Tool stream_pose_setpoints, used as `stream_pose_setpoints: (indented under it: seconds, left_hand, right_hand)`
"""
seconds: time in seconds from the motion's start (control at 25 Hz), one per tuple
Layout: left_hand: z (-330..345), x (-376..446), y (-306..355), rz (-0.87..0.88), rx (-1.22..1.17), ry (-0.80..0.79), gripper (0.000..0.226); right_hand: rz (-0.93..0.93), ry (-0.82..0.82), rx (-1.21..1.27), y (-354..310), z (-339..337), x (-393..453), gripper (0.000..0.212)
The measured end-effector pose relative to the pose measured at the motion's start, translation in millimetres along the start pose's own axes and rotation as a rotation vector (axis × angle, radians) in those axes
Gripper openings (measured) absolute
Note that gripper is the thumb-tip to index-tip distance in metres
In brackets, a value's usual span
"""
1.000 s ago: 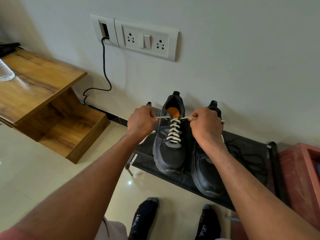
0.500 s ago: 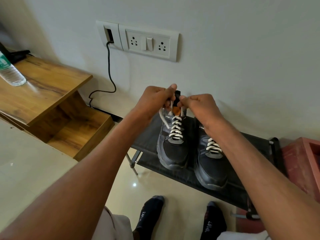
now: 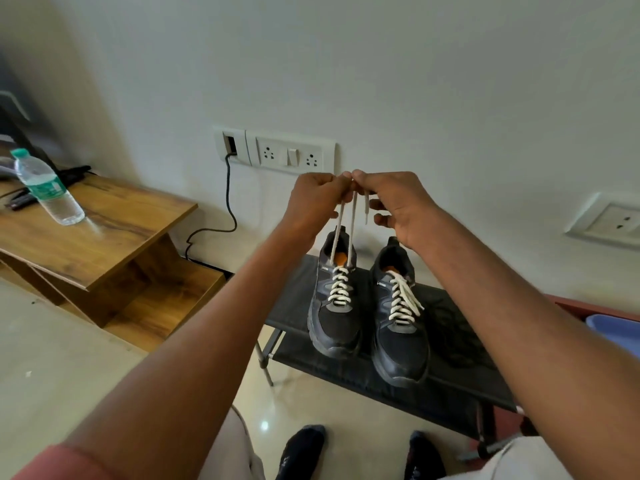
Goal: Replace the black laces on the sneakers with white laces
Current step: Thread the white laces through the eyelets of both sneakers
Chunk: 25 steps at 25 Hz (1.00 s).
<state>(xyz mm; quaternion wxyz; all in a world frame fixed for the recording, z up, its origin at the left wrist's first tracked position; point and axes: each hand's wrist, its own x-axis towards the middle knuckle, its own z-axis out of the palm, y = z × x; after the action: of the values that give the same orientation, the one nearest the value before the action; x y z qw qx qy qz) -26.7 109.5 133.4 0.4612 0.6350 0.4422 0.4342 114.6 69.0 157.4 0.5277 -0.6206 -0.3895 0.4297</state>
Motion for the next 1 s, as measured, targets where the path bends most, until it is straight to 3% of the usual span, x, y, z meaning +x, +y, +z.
stream_pose_setpoints:
  seconds: [0.16,0.28,0.48,0.56,0.68,0.76,0.88,1.0]
  left_hand:
    - [-2,3,21,-0.003,-0.064,-0.046,0.038]
    - [-5,5,24,0.052,0.029,0.057,0.016]
    - [-7,1,27,0.005,-0.106,0.189,0.038]
    - [-4,2,31,0.0,-0.07,0.19,0.032]
    - [-1,3,39,0.029,0.02,0.195,0.005]
    - [0,5,45,0.003,0.024,0.206,0.009]
    - [4,12,51,-0.017,0.042,0.232,0.007]
    - [9,15,56,-0.018,0.058,0.221,0.012]
  right_hand:
    - [0.073,-0.031,0.079,-24,-2,1,0.025]
    - [0.104,-0.083,0.159,-27,-3,5,0.04]
    - [0.002,-0.076,0.087,-18,-4,1,0.017]
    - [-0.053,-0.021,0.039,-18,-4,-2,0.016]
    - [-0.07,0.112,0.082,-21,-7,-4,0.025]
    - [-0.067,0.107,0.106,-24,-9,-5,0.027]
    - [-0.132,0.09,0.021,-24,-11,-6,0.01]
    - [-0.155,0.111,0.026,-27,-7,-7,0.009]
